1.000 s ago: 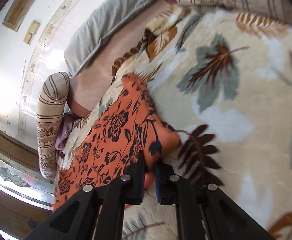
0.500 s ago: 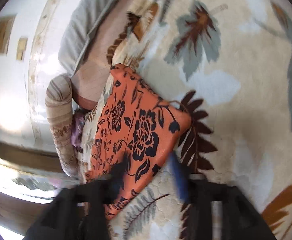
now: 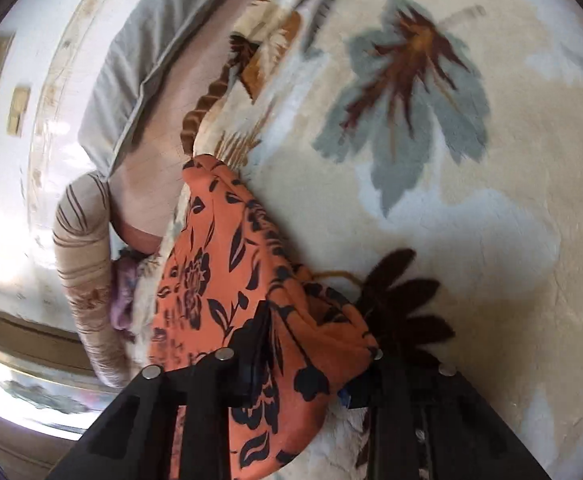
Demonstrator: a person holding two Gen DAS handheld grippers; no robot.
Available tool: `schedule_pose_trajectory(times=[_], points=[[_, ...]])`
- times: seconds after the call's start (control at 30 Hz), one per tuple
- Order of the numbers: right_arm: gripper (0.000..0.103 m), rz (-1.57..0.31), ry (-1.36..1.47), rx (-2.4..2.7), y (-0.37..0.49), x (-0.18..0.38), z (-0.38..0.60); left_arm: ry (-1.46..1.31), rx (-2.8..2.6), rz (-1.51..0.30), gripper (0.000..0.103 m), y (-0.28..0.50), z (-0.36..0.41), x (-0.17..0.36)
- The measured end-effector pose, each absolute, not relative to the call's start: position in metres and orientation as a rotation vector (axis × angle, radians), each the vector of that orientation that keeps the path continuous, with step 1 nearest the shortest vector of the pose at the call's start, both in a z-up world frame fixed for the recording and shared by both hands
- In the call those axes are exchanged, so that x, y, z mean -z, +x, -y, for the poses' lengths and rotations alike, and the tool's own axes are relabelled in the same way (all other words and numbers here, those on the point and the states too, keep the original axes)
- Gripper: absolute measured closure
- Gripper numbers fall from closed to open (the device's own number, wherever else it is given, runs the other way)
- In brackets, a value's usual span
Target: Fold small clothes
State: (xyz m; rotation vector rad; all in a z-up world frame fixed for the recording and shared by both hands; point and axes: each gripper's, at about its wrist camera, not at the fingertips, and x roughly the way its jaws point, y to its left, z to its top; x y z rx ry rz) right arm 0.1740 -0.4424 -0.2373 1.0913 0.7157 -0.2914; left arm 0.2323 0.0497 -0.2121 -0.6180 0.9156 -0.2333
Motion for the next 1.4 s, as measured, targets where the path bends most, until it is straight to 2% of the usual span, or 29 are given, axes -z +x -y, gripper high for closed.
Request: schedule_pose_trajectory(times=[0.13,0.33,0.5,0.67,0.77,0.9,1.0,1.23,1.4], points=[[0.081,-0.652,0.971,0.284,0.162,0.206,0.427,-0.615,0.249,-0.899,0.077,0.232,-0.052,0.207],[0.082,-0.595,0.849,0.291,0.109,0.168,0.390,-0.572,0.284,-0.914,0.078,0.229,-0.058,0.194],[0.082,-0.661,0.880,0.380,0.071,0.188,0.387,-0.553,0.308,-1.009,0.078,0.215,-0.065,0.202],[0.075,-0.732,0.879,0.425,0.077,0.191,0.394,-0.567,0.325,-1.065,0.073,0.213,-0.083,0.208],[0.072,-0.672,0.880,0.484,0.062,0.176,0.403,-0.641,0.335,-1.097,0.066,0.212,-0.109,0.208],[0.070,-0.591,0.864,0.549,0.041,0.155,0.407,-0.639,0.244,-1.013,0.064,0.204,-0.140,0.188],[0.069,-0.614,0.771,0.479,0.055,0.140,0.385,-0.546,0.179,-0.918,0.064,0.198,-0.147,0.170],[0.069,-0.768,0.587,0.182,0.139,0.145,0.282,-0.558,0.204,-0.975,0.064,0.211,-0.136,0.186],[0.069,-0.853,0.601,0.066,0.179,0.174,0.239,-0.530,0.235,-0.972,0.064,0.216,-0.124,0.190]])
